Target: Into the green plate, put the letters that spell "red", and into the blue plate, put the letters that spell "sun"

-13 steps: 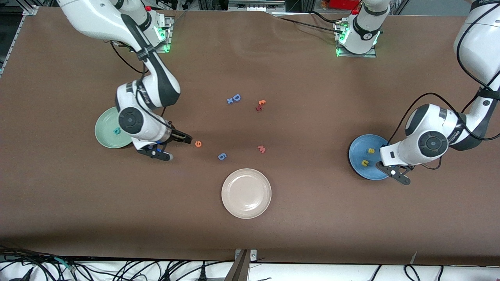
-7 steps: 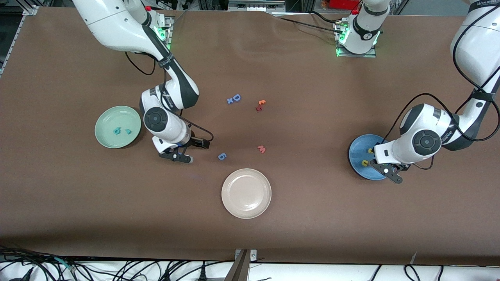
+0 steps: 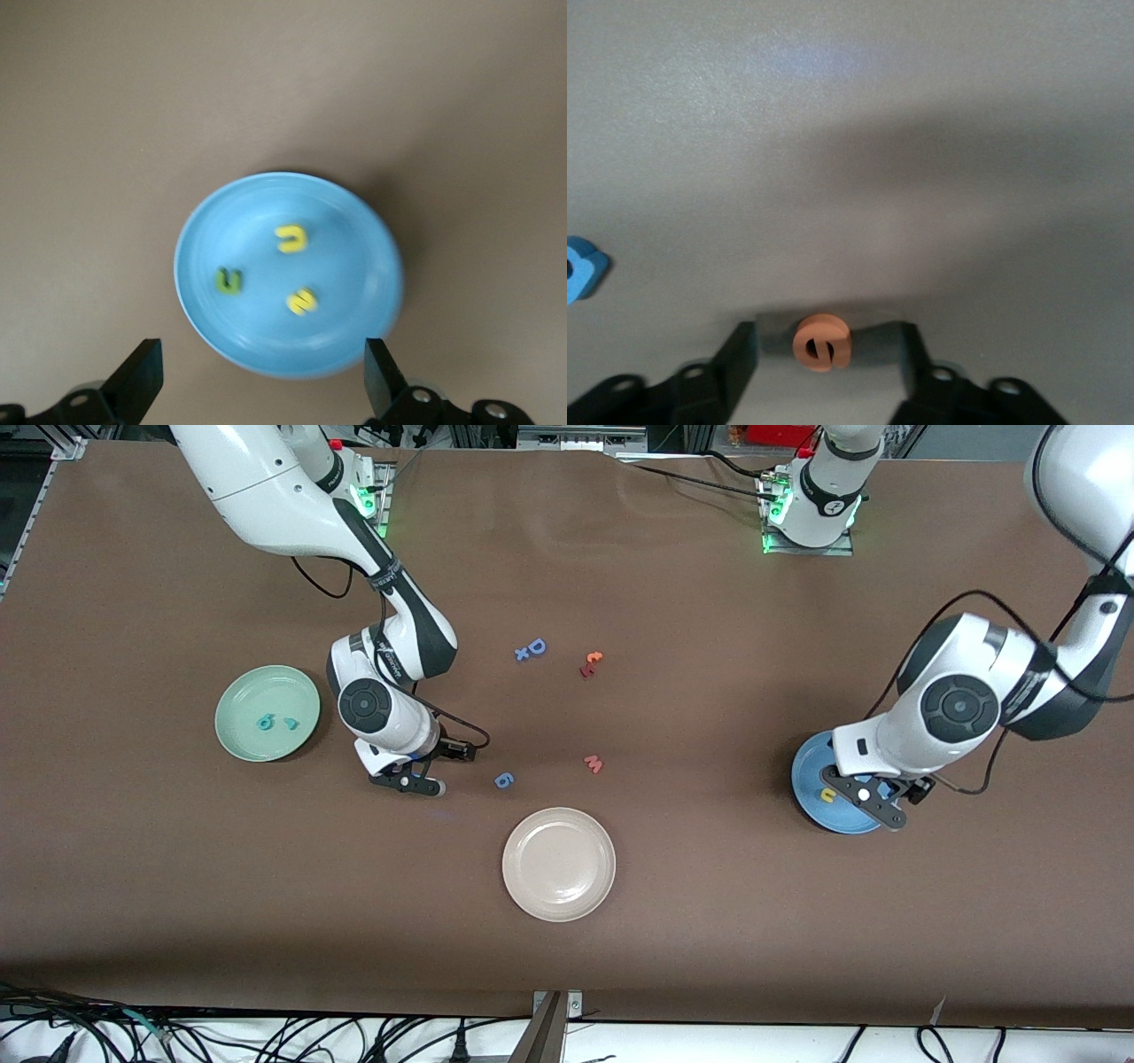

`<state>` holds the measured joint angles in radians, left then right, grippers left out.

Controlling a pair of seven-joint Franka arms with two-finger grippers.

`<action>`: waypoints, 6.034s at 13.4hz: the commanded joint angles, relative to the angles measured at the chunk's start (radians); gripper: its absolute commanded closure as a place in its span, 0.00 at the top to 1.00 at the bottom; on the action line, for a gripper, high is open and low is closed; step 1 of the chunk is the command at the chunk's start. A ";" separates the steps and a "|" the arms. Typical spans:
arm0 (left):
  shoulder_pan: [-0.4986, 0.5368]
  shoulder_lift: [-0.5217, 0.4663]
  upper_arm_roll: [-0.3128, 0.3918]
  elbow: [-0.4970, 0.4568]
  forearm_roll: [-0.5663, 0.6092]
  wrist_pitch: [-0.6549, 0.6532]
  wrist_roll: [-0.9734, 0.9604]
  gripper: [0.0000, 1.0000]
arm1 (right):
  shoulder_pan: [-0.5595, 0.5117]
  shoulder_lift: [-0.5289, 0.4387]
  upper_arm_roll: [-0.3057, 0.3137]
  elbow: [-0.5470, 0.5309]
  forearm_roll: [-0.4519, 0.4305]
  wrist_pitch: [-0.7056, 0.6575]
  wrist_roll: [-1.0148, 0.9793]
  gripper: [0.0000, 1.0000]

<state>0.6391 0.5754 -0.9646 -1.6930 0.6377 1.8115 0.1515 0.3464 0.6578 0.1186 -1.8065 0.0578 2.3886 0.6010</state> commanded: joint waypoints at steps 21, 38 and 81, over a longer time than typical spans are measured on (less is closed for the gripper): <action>-0.568 -0.495 0.830 0.129 -0.670 -0.241 -0.208 1.00 | -0.018 -0.176 -0.374 0.023 -0.001 -0.585 -0.495 0.20; -0.668 -0.552 0.902 0.067 -0.673 -0.232 -0.205 1.00 | -0.017 -0.240 -0.490 -0.228 0.005 -0.430 -0.662 0.75; -0.671 -0.531 0.899 0.099 -0.661 -0.236 -0.205 1.00 | -0.441 -0.480 0.064 0.251 -0.046 -0.753 -0.449 0.99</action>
<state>-0.0293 0.0243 -0.0683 -1.6251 -0.0111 1.5972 -0.0529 -0.0782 0.2082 0.1696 -1.5294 -0.0059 1.6311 0.1419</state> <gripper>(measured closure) 0.000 0.004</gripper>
